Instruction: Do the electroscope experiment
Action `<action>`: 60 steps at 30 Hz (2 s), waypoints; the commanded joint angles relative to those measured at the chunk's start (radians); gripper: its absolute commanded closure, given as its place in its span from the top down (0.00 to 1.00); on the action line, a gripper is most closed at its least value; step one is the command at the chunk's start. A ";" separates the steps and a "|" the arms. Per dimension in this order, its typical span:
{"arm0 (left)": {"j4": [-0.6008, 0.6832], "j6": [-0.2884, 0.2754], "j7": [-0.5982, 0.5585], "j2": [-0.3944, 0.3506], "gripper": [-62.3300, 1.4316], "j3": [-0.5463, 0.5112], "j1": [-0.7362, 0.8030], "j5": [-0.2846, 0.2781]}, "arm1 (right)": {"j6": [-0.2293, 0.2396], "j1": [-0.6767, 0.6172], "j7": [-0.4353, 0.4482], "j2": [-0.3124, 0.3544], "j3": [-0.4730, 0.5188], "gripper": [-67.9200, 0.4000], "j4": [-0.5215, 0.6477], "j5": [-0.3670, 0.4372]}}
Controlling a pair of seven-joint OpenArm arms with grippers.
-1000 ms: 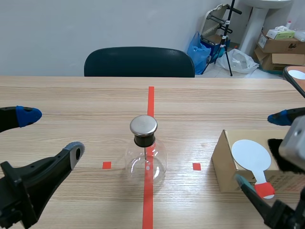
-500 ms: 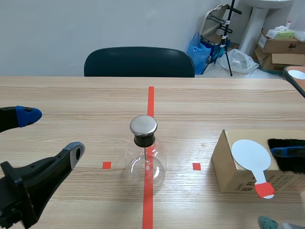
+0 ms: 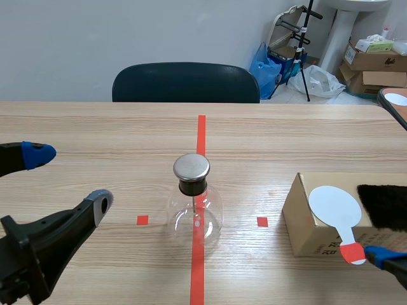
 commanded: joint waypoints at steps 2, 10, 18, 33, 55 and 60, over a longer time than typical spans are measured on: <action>0.013 -0.003 -0.014 0.002 1.00 -0.005 -0.003 -0.006 | -0.073 0.053 -0.006 0.010 -0.015 1.00 -0.047 0.001; 0.013 -0.003 -0.014 0.002 1.00 -0.005 -0.003 -0.006 | -0.193 0.176 -0.087 0.010 -0.062 1.00 -0.224 0.005; 0.013 -0.003 -0.014 0.002 1.00 -0.005 -0.003 -0.007 | -0.193 0.246 -0.135 0.011 -0.061 1.00 -0.249 0.013; 0.013 -0.003 -0.014 0.002 1.00 -0.005 -0.003 -0.007 | -0.193 0.328 -0.126 0.010 -0.068 1.00 -0.249 0.008; 0.013 -0.003 -0.014 0.002 1.00 -0.005 -0.003 -0.007 | -0.187 0.347 -0.087 0.010 -0.085 1.00 -0.251 -0.011; 0.013 -0.003 -0.014 0.002 1.00 -0.005 -0.003 -0.007 | -0.187 0.347 -0.100 0.010 -0.085 1.00 -0.251 -0.010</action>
